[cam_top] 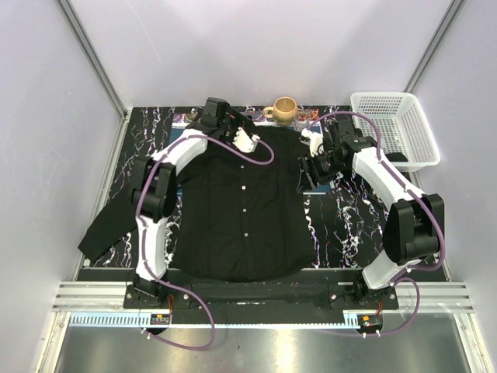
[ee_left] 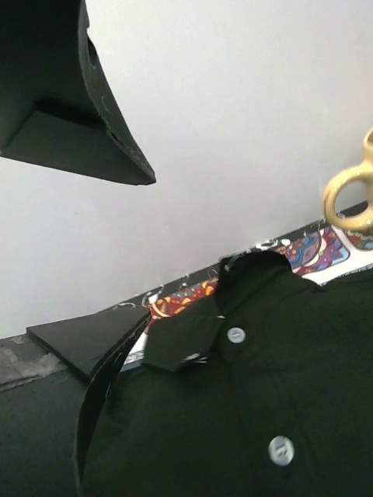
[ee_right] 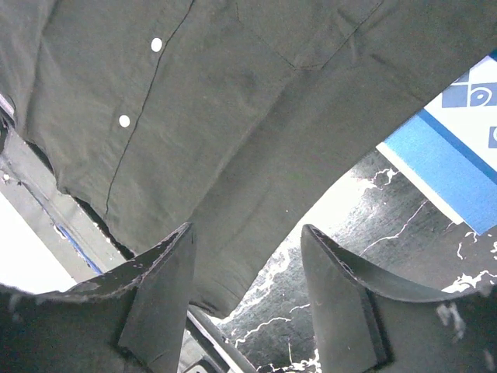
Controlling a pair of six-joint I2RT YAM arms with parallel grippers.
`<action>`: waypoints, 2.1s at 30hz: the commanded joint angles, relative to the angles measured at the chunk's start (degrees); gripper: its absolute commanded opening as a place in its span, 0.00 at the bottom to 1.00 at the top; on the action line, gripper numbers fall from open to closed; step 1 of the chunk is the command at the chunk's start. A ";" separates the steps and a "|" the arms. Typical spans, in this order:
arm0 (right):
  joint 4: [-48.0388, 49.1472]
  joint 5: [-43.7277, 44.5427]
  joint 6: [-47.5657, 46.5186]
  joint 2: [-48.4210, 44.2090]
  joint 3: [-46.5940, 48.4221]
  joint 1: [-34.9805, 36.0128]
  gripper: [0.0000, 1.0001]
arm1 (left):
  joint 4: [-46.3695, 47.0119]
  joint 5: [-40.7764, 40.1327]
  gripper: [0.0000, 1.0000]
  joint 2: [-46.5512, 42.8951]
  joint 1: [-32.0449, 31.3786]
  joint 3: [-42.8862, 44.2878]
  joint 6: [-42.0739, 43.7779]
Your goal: Pin the brooch onto the clothing
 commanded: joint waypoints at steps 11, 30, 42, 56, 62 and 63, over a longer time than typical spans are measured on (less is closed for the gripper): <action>-0.97 8.63 -2.94 -14.07 7.70 -0.75 1.00 | -17.88 12.41 0.87 -42.03 -0.01 -17.07 -39.38; -23.00 12.13 -7.67 -28.83 4.46 -0.75 0.99 | -15.51 5.48 0.99 -81.09 2.98 -41.52 -93.83; -46.14 40.46 -6.46 -58.30 -6.17 -1.11 0.99 | -23.41 15.56 0.99 -83.13 2.98 -44.34 -91.90; -40.43 36.77 -5.75 -41.44 -15.25 -2.07 0.79 | -23.59 20.41 0.99 -82.60 2.98 -47.41 -91.89; -35.08 28.87 -17.99 -28.60 -3.56 -8.03 0.88 | -22.88 21.73 0.99 -79.09 2.98 -46.81 -90.31; -34.89 27.90 -21.62 -27.46 -1.46 -9.27 0.89 | -23.14 22.08 0.99 -78.13 2.98 -46.37 -89.88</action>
